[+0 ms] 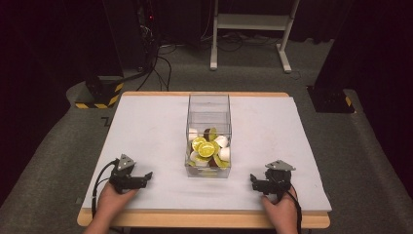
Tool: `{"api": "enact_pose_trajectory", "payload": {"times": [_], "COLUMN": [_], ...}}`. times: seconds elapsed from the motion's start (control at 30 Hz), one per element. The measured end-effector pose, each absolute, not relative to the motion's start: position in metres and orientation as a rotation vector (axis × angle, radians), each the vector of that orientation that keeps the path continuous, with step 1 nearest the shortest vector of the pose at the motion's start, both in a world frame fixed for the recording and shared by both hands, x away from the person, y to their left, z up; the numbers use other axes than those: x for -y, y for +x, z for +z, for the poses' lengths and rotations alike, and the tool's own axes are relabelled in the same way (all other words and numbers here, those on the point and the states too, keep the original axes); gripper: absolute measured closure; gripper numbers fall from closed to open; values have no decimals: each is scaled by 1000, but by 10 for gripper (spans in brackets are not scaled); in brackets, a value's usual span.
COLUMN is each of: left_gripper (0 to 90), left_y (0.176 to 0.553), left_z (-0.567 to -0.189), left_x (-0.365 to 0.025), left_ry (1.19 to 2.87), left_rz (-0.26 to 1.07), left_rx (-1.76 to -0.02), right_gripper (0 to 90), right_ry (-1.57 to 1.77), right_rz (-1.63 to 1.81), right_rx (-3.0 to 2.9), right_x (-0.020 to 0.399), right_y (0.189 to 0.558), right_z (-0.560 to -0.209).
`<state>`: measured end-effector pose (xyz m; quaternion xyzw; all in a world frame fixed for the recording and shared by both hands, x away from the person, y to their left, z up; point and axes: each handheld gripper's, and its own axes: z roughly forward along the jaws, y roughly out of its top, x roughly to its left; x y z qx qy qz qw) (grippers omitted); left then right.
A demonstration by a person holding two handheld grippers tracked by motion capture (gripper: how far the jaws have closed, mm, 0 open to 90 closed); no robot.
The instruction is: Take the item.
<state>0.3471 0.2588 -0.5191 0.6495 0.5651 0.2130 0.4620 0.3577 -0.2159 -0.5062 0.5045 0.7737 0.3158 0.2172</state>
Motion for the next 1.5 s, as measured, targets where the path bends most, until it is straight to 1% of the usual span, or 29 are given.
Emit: {"api": "enact_pose_trajectory", "payload": {"times": [0.43,0.57,0.73,0.83,0.87,1.07,1.5], "left_gripper": [151,156,156,156,157,157,164], "left_y": [348,350,354,356,357,353,350], "left_z": [-518,-516,-512,-508,-507,-505,-500], "left_x": [-258,-260,-261,-262,-261,-260,-254], "left_ry": [1581,1609,1572,1572,1547,1564,1543], "left_rz": [514,497,475,482,479,469,408], "left_rx": [-1403,-1402,-1416,-1402,-1403,-1366,-1330], "right_gripper": [83,84,84,85,84,84,85], "right_ry": [1402,1400,1399,1399,1399,1400,1400], "right_rz": [878,878,878,879,879,880,878], "right_rx": [-2145,-2145,-2145,-2145,-2144,-2145,-2146], "right_x": [216,216,216,216,216,216,216], "right_y": [358,358,358,358,358,358,358], "right_z": [-506,-506,-506,-506,-506,-506,-506]}}
